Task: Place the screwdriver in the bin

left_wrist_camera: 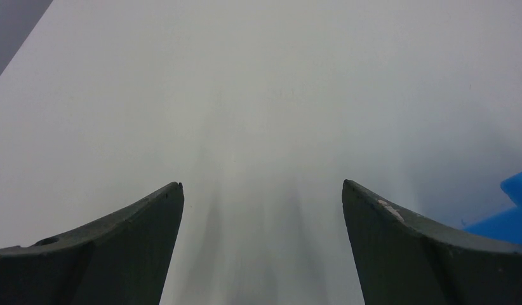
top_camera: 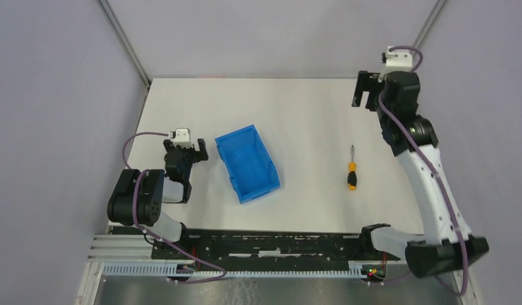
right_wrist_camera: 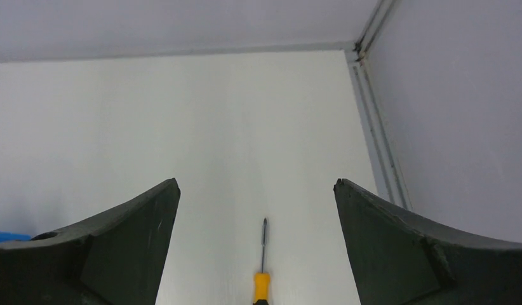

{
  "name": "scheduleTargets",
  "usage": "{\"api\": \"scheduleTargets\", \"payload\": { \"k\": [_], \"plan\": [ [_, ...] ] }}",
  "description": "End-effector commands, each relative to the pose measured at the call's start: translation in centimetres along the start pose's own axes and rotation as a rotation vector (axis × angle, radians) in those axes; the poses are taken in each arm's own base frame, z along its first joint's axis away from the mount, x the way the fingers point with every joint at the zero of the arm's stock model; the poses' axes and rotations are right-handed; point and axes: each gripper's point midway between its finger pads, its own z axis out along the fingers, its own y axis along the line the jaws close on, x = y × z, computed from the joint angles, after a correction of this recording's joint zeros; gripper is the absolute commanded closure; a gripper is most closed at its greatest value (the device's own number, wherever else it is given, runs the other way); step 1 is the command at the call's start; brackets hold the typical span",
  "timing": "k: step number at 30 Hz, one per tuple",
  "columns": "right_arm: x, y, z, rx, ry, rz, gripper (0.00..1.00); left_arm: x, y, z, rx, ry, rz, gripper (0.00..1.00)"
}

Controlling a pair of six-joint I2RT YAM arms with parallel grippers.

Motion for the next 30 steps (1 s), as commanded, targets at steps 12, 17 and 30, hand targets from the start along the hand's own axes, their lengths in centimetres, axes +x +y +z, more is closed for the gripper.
{"api": "scheduleTargets", "payload": {
  "k": [12,17,30],
  "plan": [
    [32.7,1.1,4.8,-0.078,0.899,-0.189,0.29,-1.2,0.0,0.1,0.001,-0.041,-0.035,0.0],
    [35.2,0.9,4.0,-0.09,0.957,-0.191,0.74,-1.3,0.0,0.1,0.001,-0.042,-0.035,0.0],
    [15.4,1.0,0.7,-0.139,0.747,-0.195,1.0,-1.3,0.0,0.1,0.001,-0.041,-0.035,0.0]
  ]
}}
